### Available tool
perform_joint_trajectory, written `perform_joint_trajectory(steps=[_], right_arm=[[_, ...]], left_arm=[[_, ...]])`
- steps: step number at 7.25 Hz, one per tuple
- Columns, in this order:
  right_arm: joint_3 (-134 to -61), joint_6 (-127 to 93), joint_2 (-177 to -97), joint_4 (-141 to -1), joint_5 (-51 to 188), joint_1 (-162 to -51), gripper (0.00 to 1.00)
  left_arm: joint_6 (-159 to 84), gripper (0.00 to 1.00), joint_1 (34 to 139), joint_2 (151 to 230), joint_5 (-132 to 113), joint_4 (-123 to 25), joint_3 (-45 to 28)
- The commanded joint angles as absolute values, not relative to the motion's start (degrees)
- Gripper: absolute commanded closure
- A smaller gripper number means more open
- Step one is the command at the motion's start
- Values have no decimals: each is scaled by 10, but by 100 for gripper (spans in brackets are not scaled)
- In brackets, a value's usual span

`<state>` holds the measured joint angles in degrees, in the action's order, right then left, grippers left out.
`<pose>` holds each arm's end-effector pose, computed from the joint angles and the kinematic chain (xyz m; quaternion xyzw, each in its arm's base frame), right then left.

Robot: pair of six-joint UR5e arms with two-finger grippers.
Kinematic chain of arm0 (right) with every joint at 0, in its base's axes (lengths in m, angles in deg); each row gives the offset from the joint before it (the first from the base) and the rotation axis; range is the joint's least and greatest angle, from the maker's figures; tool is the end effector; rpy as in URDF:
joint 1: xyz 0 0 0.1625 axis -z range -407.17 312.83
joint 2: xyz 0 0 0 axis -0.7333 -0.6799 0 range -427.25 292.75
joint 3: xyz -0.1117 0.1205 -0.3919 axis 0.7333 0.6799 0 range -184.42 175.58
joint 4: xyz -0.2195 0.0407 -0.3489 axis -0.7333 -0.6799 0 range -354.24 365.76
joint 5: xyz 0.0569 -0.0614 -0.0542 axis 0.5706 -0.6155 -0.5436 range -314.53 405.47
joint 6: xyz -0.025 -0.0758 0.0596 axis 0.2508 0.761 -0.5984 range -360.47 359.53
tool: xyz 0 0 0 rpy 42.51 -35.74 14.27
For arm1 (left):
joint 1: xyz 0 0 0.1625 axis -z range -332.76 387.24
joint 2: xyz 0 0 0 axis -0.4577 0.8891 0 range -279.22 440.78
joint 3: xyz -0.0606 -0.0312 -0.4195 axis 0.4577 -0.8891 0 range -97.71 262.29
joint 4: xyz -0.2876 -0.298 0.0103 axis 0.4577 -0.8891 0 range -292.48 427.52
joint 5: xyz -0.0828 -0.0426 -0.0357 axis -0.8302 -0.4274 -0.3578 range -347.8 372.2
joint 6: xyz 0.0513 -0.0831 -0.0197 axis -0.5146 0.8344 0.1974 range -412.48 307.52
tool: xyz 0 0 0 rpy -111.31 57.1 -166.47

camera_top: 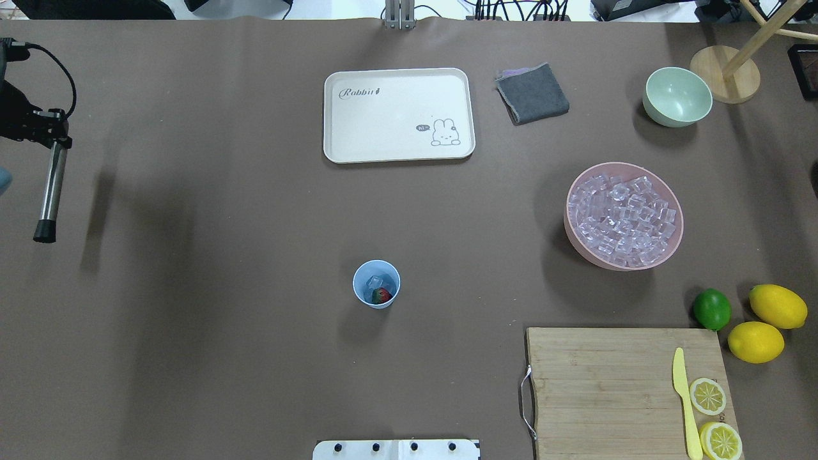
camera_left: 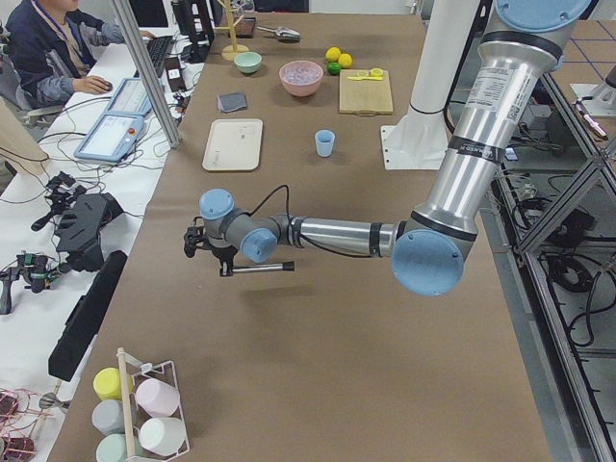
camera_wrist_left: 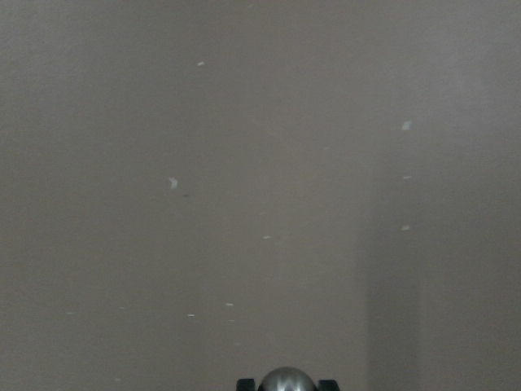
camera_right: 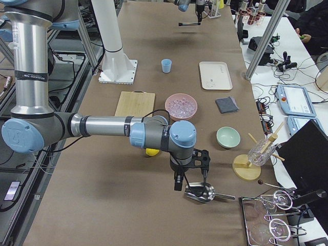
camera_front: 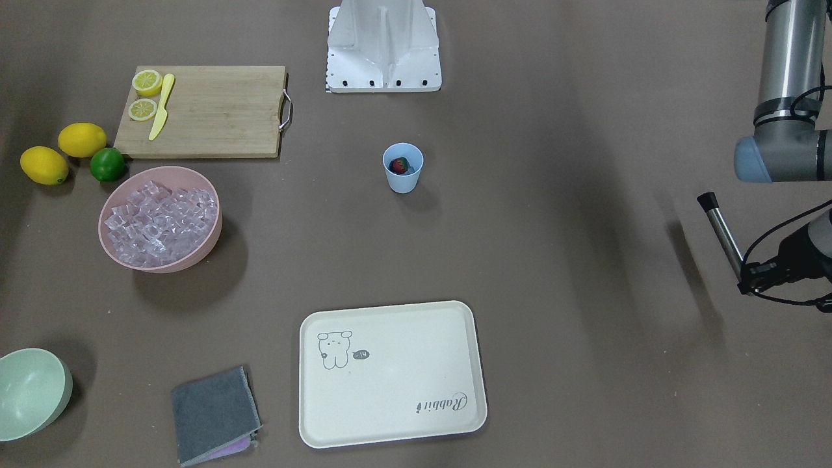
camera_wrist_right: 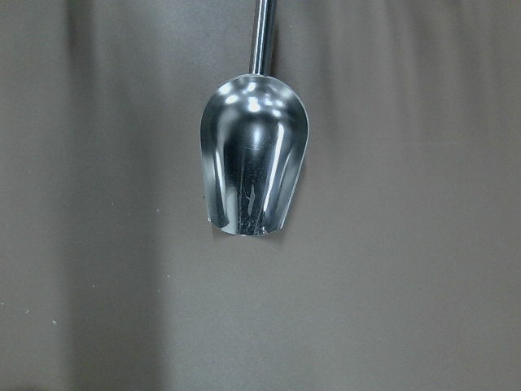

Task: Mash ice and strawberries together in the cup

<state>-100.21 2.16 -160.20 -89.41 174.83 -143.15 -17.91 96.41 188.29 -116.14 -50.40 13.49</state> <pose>0.1184 -0.4565 0.6484 0.0062 -0.3372 0.0345 0.9408 0.1616 -0.6258 0.6234 0.0263 0.3765 -0.0421 0.9251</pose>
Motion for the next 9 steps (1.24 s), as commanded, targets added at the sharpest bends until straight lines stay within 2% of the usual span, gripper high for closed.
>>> perform_joint_trajectory(steps=[1, 5, 9], right_arm=[[-1002, 22, -1598, -894, 1748, -1431, 0], [-1003, 22, -1597, -893, 1747, -1431, 0], [-1004, 22, -1597, -893, 1747, -1431, 0]], left_arm=[[-265, 100, 978, 1862, -1164, -502, 149], [-294, 100, 980, 1794, -1169, -512, 127], [-293, 100, 979, 1787, -1169, -513, 124]])
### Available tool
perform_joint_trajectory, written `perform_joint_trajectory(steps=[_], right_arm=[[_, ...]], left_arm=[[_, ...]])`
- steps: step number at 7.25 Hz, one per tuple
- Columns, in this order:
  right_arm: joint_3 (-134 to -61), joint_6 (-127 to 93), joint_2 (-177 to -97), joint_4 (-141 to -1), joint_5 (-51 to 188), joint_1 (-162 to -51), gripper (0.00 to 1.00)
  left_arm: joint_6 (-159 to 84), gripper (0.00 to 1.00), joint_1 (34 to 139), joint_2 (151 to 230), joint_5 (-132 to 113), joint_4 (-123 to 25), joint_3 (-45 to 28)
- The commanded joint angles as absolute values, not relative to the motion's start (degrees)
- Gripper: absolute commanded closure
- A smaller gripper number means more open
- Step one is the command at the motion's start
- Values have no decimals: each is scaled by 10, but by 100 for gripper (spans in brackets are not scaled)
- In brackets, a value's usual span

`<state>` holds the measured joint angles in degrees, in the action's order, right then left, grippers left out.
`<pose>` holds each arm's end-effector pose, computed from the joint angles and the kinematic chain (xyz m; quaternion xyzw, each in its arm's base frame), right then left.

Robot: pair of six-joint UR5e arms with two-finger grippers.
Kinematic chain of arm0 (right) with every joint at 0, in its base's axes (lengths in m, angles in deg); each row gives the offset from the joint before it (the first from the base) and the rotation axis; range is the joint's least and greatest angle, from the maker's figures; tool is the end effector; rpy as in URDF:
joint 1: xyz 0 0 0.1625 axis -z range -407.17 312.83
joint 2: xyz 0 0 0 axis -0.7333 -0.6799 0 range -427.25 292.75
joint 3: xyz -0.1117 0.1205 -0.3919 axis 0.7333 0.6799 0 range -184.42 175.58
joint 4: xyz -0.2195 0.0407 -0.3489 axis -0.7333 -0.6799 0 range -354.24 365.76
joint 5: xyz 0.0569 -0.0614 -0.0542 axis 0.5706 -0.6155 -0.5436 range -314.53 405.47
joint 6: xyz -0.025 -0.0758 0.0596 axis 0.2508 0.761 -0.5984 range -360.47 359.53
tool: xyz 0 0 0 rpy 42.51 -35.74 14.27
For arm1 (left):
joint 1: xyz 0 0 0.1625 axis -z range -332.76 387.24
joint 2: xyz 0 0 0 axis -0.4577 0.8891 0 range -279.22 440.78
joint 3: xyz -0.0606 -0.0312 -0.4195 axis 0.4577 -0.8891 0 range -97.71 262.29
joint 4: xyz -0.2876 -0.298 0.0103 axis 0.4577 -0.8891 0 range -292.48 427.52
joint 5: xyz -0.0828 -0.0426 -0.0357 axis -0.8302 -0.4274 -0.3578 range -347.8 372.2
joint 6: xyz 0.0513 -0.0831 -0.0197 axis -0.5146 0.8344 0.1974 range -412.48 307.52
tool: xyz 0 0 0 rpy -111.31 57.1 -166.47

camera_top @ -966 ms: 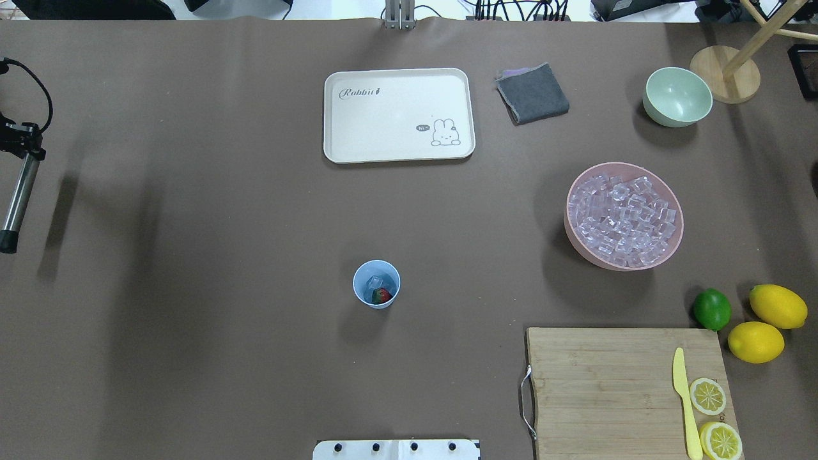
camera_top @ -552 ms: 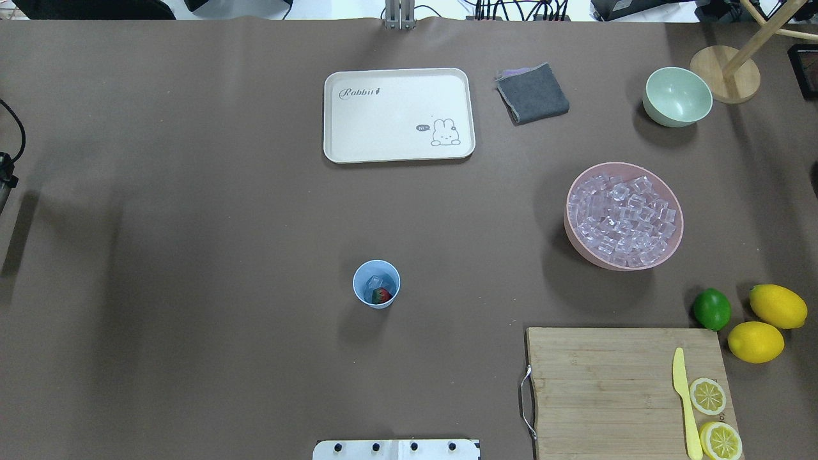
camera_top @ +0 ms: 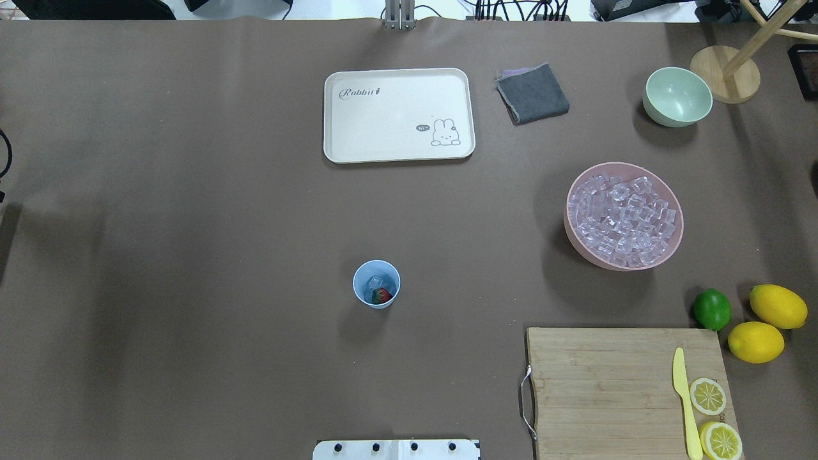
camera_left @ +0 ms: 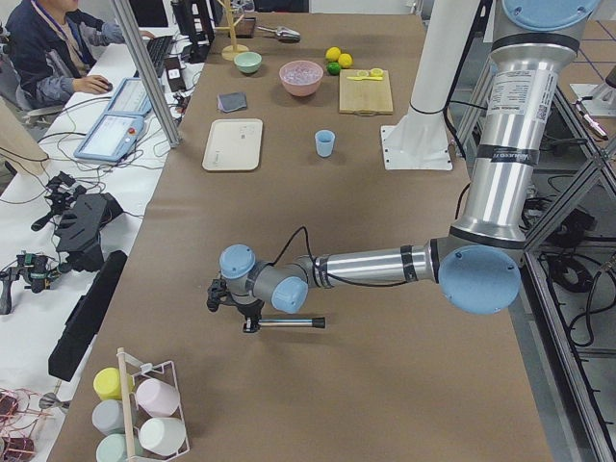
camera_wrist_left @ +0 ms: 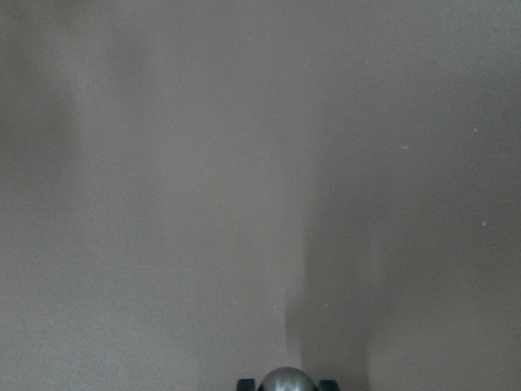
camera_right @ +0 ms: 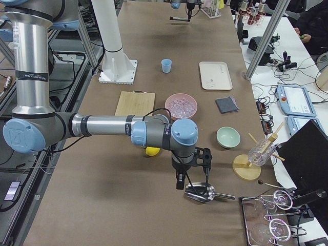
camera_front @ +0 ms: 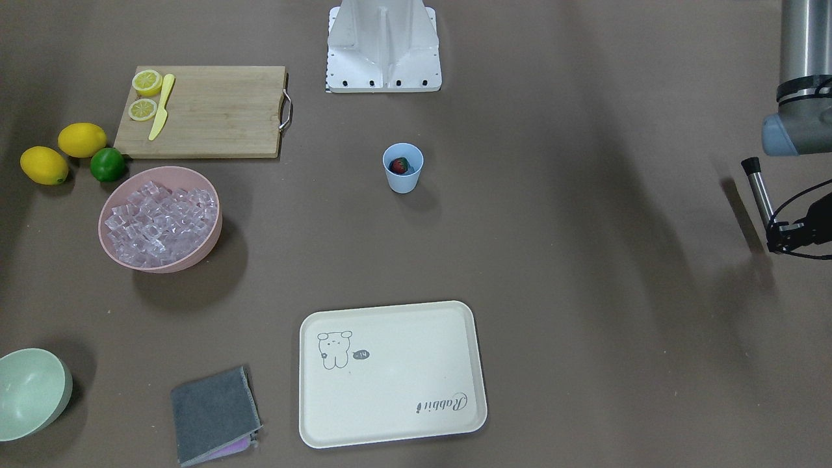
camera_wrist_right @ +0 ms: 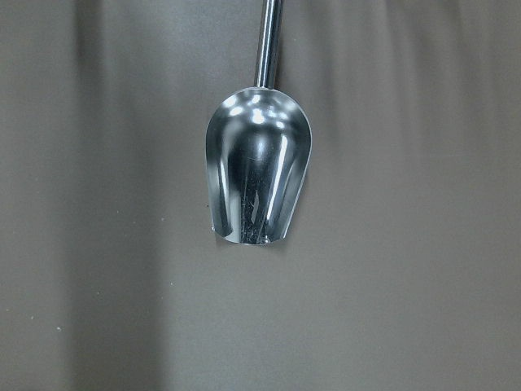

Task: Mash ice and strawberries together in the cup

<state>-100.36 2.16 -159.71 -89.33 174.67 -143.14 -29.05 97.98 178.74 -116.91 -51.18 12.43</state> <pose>0.1189 -0.4609 0.6432 0.0120 -0.3355 0.0323 0.9414 0.1182 -0.5518 0.7119 0.0055 0.3578 0.0141 0.9337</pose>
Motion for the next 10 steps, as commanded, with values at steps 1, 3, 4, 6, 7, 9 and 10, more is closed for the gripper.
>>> perform_joint_trajectory(steps=[1, 3, 4, 6, 7, 9, 10], right_arm=[[-1005, 22, -1597, -893, 1747, -1431, 0], [-1007, 22, -1599, -893, 1747, -1431, 0], [-1007, 22, -1601, -894, 1747, -1431, 0], [-1007, 22, -1598, -894, 1747, -1431, 0], [-1007, 22, -1599, -894, 1747, -1431, 0], [-1007, 22, -1600, -894, 1747, -1431, 0], [-1007, 22, -1599, -894, 1747, -1431, 0]], left_arm=[[-291, 100, 979, 1787, -1169, -530, 121], [-231, 100, 972, 1794, -1168, -552, 119], [-227, 100, 968, 1790, -1168, -570, 121], [-228, 92, 963, 1789, -1168, -572, 122], [-228, 38, 961, 1789, -1168, -572, 119], [-232, 2, 958, 1797, -1169, -572, 116], [-232, 2, 958, 1800, -1170, -568, 105]])
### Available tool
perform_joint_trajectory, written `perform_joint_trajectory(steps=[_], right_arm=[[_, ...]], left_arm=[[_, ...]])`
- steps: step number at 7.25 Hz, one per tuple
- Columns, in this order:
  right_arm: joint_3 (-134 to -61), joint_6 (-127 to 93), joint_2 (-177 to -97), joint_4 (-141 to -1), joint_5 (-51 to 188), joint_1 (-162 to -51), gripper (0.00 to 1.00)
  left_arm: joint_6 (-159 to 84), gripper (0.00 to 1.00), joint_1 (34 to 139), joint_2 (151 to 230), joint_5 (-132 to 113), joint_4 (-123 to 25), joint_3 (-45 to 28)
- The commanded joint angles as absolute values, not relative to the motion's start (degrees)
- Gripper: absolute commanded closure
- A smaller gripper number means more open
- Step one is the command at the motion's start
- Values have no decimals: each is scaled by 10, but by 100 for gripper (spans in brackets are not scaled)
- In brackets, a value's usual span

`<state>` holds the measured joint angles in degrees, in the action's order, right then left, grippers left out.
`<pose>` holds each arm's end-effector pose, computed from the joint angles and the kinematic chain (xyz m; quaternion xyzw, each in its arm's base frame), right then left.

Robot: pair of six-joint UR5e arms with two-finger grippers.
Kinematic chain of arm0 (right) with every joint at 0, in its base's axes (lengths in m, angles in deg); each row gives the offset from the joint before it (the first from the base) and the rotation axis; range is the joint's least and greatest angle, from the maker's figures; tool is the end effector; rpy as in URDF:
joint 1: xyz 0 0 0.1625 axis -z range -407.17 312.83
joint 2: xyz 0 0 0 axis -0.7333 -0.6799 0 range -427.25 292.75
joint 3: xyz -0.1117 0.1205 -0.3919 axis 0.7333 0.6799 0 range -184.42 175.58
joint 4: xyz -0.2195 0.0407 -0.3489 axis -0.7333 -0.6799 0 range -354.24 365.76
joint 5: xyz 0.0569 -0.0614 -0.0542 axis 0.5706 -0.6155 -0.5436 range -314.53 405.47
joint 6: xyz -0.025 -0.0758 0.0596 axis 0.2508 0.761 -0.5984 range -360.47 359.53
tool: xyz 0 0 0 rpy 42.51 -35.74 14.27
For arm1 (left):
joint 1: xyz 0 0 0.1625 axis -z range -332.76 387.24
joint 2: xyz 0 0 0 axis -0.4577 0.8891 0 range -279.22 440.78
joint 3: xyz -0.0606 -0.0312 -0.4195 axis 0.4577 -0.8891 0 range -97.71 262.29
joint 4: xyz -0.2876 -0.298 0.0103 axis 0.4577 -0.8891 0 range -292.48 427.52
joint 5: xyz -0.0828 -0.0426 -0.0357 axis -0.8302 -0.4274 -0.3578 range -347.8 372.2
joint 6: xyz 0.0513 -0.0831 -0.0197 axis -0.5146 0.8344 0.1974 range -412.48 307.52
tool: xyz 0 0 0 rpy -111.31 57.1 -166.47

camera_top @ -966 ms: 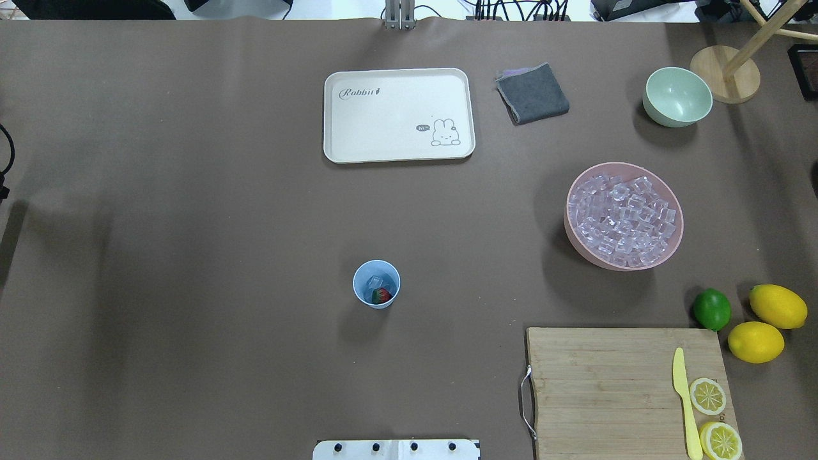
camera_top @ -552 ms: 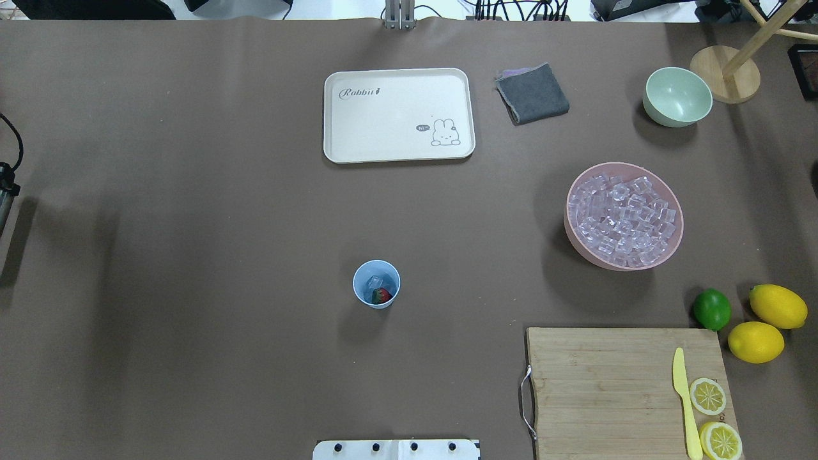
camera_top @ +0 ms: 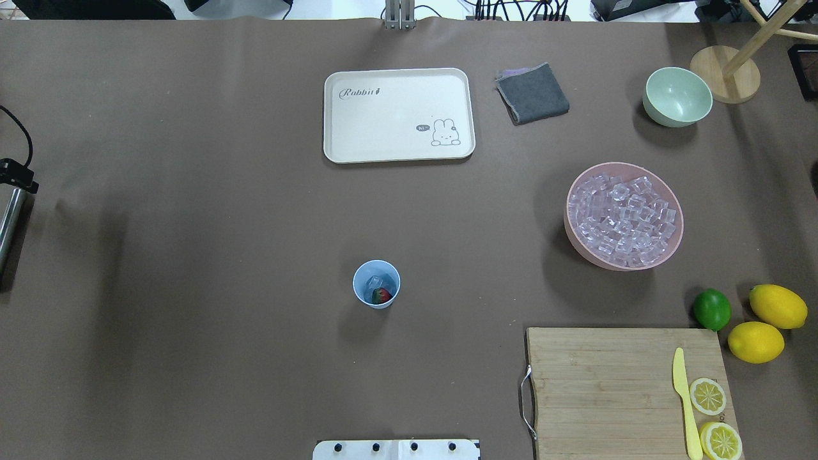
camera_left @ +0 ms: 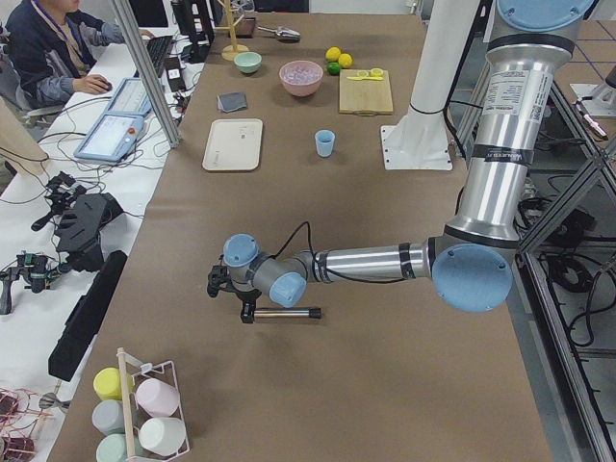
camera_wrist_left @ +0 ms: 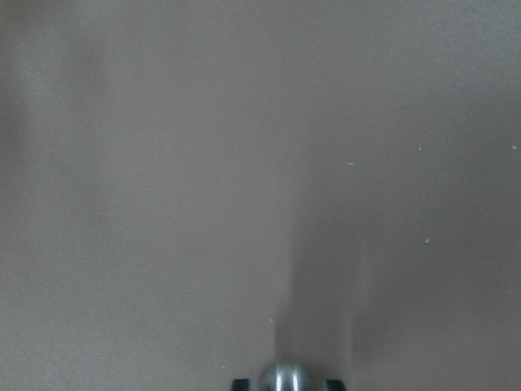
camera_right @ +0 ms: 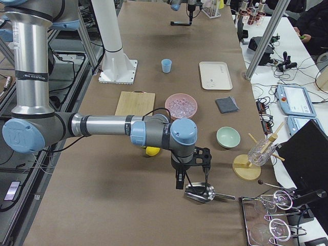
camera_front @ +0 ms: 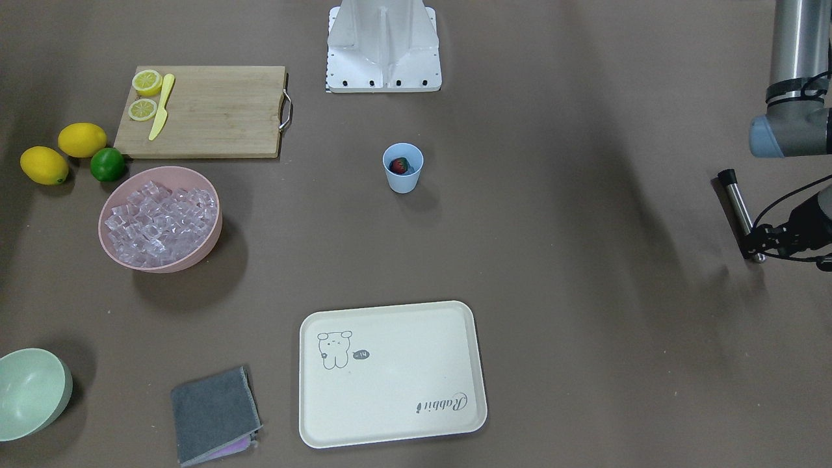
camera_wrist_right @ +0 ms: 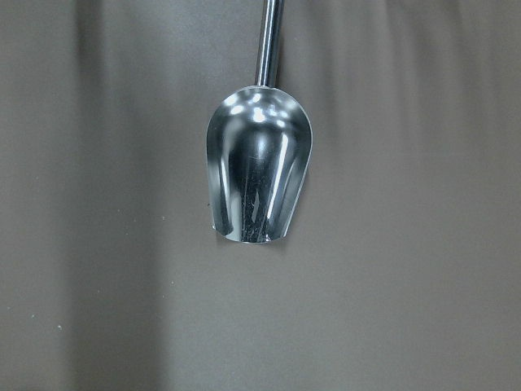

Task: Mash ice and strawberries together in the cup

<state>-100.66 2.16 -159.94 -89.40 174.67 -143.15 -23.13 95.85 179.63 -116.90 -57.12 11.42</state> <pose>0.1188 -0.4591 0.6426 0.0120 -0.3355 0.0323 0.9414 0.1438 -0.5602 0.6817 0.0395 0.3808 0.0065 0.9238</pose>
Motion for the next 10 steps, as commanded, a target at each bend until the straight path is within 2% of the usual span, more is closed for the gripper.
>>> perform_joint_trajectory(steps=[1, 4, 6, 7, 8, 10], right_arm=[[-1007, 22, -1598, -894, 1747, -1431, 0], [-1007, 22, -1597, -894, 1746, -1431, 0], [-1007, 22, -1597, -894, 1746, -1431, 0], [-1007, 22, -1597, -894, 1746, -1431, 0], [-1007, 21, -1595, -894, 1746, -1430, 0], [-1007, 21, -1595, -894, 1745, -1430, 0]], left_arm=[[-231, 2, 963, 1804, -1184, -563, 96], [-232, 2, 1018, 1826, -1258, -544, 77], [-233, 2, 1031, 1809, -1255, -480, -47], [-232, 2, 1032, 1768, -1257, -477, -113], [-232, 2, 1040, 1767, -1259, -469, -132], [-235, 2, 1051, 1797, -1257, -314, -161]])
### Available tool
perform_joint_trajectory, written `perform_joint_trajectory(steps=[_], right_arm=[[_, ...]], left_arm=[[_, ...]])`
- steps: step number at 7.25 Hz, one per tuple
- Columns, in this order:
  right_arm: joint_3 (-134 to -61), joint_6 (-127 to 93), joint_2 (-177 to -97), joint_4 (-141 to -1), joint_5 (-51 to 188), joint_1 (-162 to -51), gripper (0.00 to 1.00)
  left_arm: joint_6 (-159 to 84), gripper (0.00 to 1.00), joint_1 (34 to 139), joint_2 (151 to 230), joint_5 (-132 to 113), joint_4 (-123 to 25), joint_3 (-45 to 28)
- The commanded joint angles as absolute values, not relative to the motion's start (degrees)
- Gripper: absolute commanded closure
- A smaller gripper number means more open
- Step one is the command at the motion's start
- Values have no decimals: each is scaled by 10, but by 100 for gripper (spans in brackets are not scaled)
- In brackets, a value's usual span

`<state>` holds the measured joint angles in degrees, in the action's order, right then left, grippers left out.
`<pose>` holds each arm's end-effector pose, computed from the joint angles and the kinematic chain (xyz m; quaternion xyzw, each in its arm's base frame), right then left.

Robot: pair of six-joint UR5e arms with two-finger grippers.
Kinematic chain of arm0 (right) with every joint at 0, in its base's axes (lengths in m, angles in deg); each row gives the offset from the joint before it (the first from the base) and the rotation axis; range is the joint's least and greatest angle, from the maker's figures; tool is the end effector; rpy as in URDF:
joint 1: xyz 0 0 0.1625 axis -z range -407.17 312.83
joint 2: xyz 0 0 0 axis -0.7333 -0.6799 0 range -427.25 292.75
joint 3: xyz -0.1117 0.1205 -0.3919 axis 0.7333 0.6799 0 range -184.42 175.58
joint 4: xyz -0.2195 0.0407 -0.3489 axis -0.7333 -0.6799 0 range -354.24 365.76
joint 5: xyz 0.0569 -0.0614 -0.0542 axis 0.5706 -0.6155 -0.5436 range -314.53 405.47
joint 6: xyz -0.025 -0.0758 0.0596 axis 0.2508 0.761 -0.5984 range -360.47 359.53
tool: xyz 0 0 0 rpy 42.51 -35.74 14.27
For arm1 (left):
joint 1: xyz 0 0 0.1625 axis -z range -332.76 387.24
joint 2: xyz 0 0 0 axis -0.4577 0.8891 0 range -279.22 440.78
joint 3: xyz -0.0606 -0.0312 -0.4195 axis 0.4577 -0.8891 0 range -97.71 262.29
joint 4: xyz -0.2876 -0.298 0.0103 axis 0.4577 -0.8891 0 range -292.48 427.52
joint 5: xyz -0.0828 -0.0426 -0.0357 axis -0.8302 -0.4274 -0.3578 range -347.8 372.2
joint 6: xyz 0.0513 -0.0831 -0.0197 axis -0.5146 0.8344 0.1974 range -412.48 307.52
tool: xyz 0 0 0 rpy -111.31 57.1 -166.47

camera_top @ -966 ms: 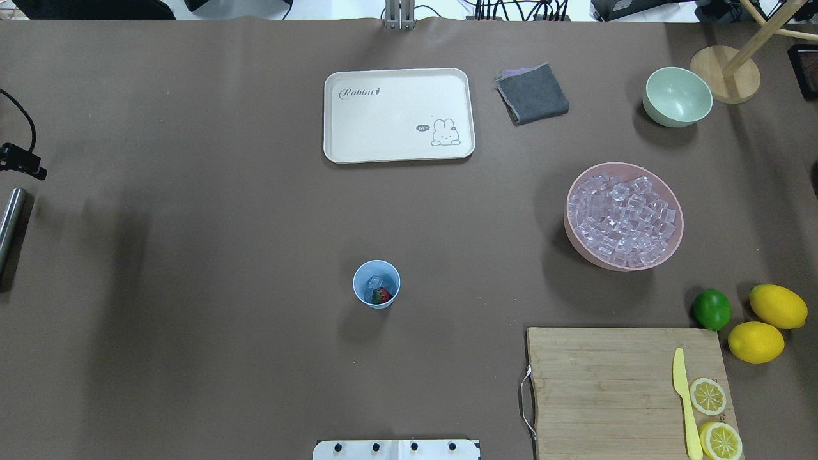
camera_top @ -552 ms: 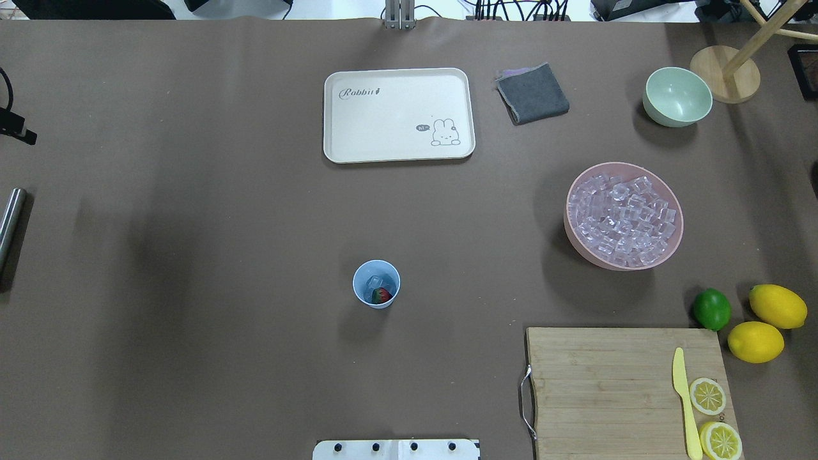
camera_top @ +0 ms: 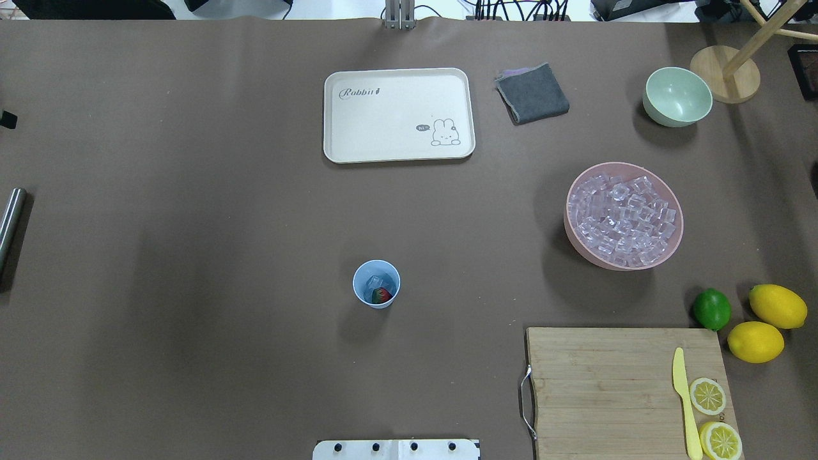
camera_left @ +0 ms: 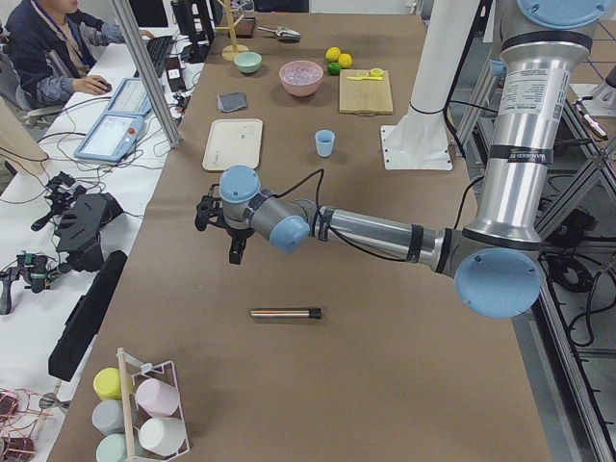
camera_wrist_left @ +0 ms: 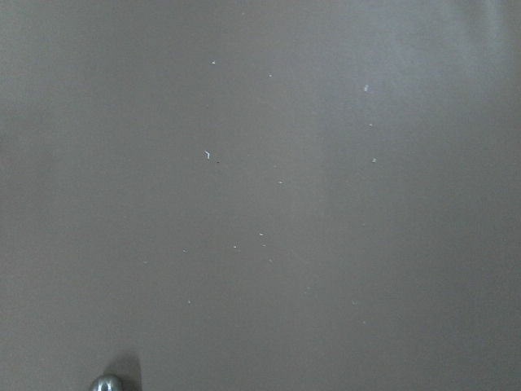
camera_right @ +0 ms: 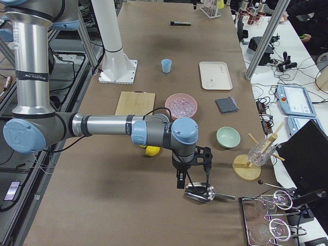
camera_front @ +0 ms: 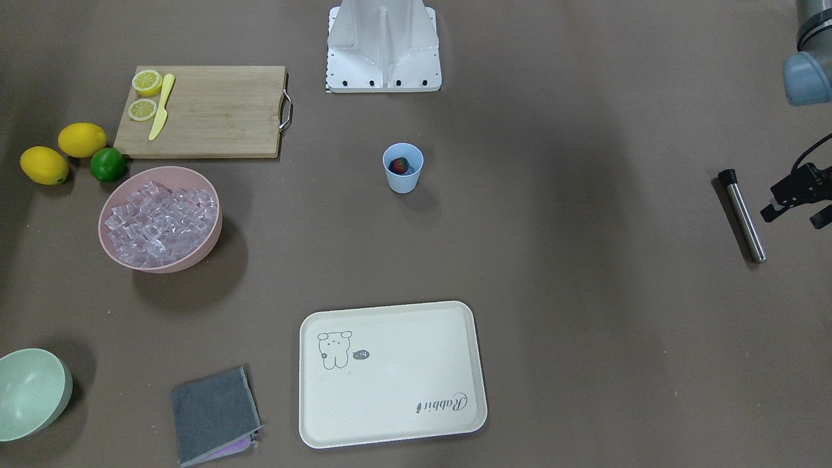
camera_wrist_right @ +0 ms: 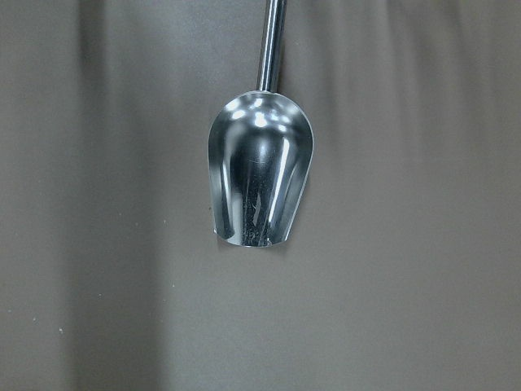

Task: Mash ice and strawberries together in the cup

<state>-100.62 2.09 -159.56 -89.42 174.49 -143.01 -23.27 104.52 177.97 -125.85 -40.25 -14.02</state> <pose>0.1183 -0.4625 0.6401 0.0139 -0.3338 0.0308 0.9420 0.0644 -0.5539 0.4978 0.0896 0.4542 -0.0176 0.8862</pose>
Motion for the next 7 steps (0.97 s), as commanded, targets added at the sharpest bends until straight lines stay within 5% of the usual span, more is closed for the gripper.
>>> perform_joint_trajectory(steps=[1, 7], right_arm=[[-1007, 21, -1595, -895, 1745, -1430, 0], [-1007, 21, -1595, -895, 1745, -1430, 0]], left_arm=[[-234, 2, 1052, 1803, -1257, -290, -163], [-480, 2, 1135, 1844, -1242, -102, -175]])
